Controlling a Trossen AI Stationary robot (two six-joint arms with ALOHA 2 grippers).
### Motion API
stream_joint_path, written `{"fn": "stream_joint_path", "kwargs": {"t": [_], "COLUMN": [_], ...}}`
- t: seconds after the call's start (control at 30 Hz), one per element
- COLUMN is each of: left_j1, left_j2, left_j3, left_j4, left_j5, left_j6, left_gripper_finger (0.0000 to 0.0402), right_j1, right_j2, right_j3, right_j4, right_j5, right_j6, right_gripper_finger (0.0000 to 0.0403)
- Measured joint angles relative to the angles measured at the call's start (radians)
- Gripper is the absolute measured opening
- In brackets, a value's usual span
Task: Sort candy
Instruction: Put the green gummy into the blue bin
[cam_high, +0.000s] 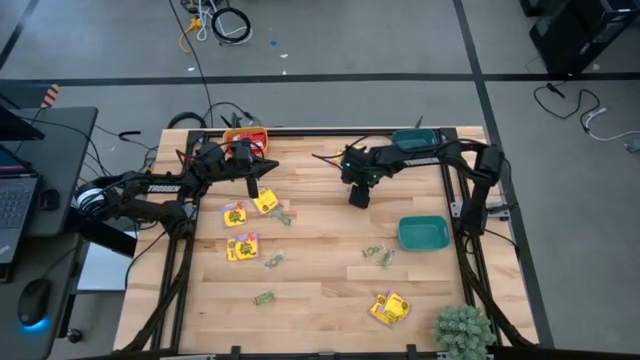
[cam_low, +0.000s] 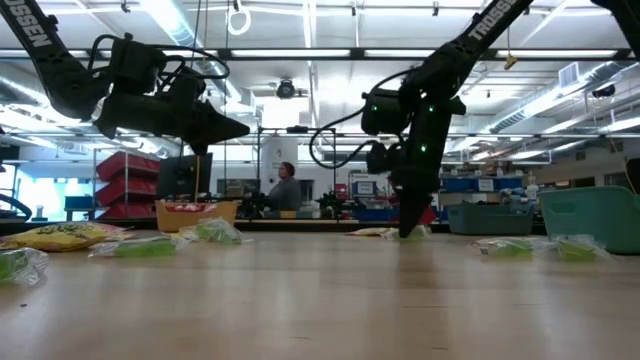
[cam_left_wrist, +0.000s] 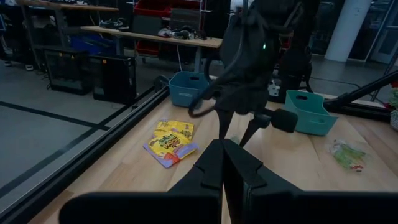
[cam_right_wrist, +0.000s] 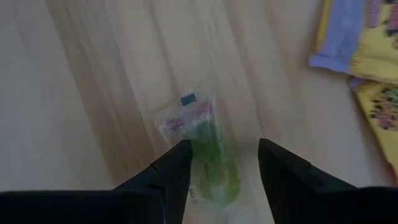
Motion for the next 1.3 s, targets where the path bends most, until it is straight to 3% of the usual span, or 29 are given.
{"fn": "stream_joint_path", "kwargs": {"t": [0.17,0.43,0.73,1.13,1.3], "left_j1": [0.0,0.0,0.0,0.0,0.0], "left_j2": [0.0,0.0,0.0,0.0,0.0], "left_j3": [0.0,0.0,0.0,0.0,0.0], "left_j4": [0.0,-0.001,-0.001,0.0,0.0], "left_j5": [0.0,0.0,0.0,-0.001,-0.001], "left_j6": [0.0,0.0,-0.003,-0.003,-0.002], "left_gripper_finger": [0.0006,0.0006,0.0005,0.0005,0.0005], "right_j1": [0.0,-0.033,-0.231,-0.382,-0.421], "right_j2": [0.009,-0.075,-0.186,-0.215,-0.215], "right_j3": [0.002,-0.001,-0.001,-0.001,-0.001], "right_j4": [0.002,-0.014,-0.115,-0.199,-0.208], "right_j5": [0.002,0.002,0.186,0.419,0.431], "right_j6": [-0.002,0.139,0.494,0.562,0.588], "right_gripper_finger": [0.0146,0.0011,0.0007,0.0002,0.0001]}}
